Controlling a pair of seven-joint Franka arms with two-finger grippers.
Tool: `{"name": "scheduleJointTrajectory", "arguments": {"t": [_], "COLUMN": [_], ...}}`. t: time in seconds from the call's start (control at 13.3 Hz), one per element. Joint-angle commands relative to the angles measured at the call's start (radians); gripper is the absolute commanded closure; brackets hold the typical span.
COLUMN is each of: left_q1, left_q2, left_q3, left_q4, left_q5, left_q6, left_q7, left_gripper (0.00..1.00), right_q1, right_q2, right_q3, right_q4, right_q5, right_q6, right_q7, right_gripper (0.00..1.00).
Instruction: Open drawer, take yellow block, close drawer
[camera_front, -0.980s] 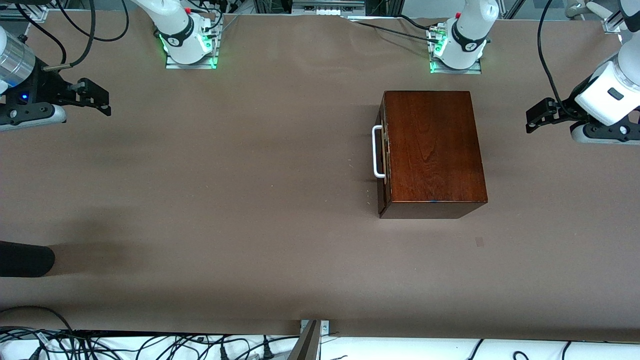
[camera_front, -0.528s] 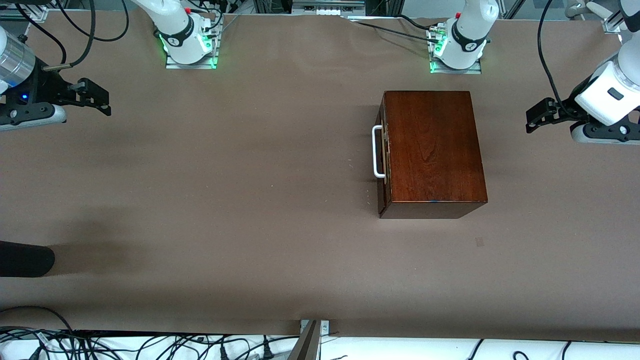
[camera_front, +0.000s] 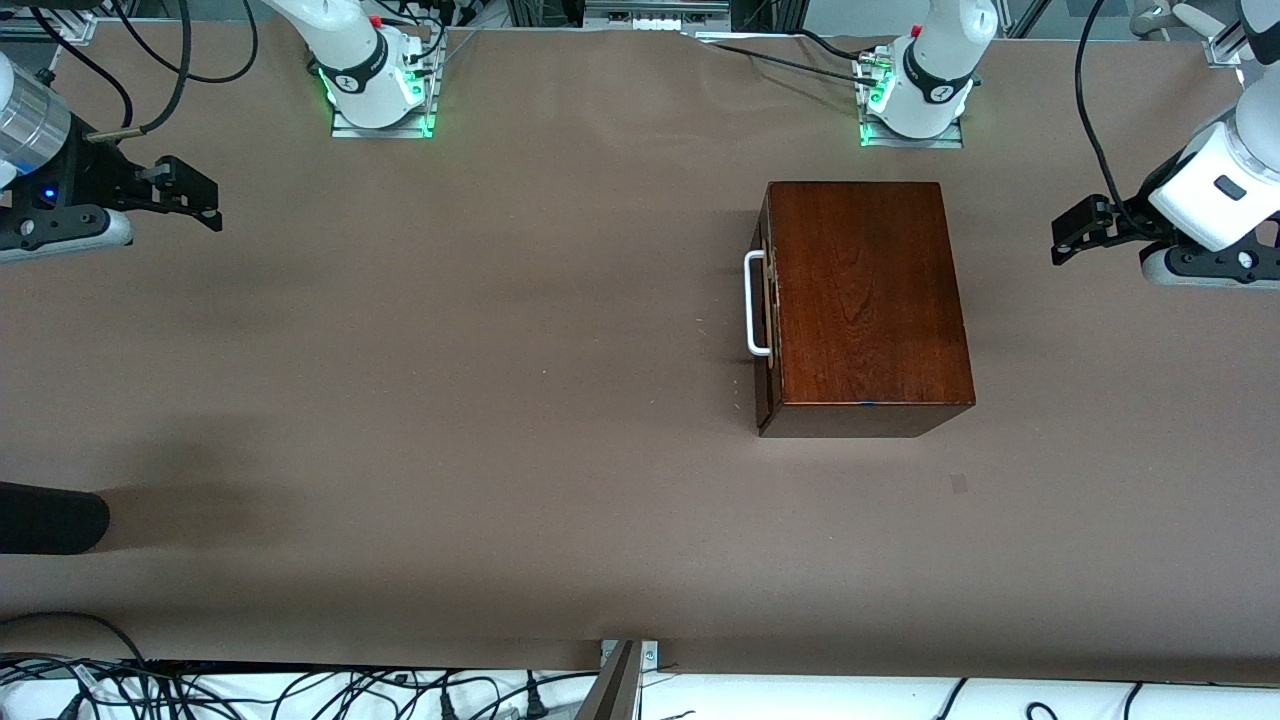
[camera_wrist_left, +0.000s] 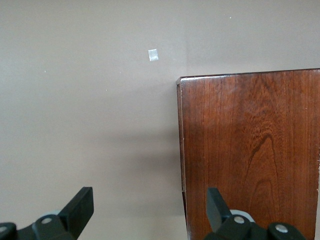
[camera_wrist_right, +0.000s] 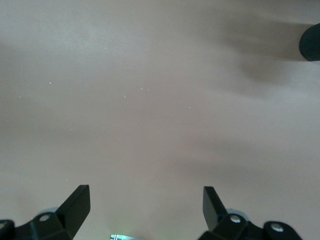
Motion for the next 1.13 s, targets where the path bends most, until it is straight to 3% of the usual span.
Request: {"name": "scheduleJointTrajectory", "arguments": {"t": [0.0, 0.45, 0.75, 1.06], "left_q1": [-0.001, -0.004, -0.004, -0.004], "left_q2": [0.018, 0.029, 0.063, 0.133], "left_q3": [-0.004, -0.028, -0.145, -0.335], "left_q4": [0.039, 0.034, 0.028, 0.036], "left_q5": [0.025, 0.023, 0.019, 0.008], "left_q6": [-0.026, -0.121, -0.210, -0.175], "left_q7": [0.013, 0.007, -0.035, -0.054], "left_gripper": [0.00, 0.00, 0.00, 0.00], "right_q1": [0.004, 0.004, 0.002, 0.002], "right_q2": [0.008, 0.008, 0.008, 0.008], "right_q3": [-0.005, -0.005, -0.006, -0.006], "right_q4": [0.025, 0.025, 0.023, 0.023], "right_q5": [0.014, 0.014, 0.014, 0.014], "right_q6": [-0.021, -0.021, -0.023, -0.021], "right_q7": [0.000, 0.000, 0.000, 0.000], "right_gripper": [0.00, 0.00, 0.00, 0.00]}}
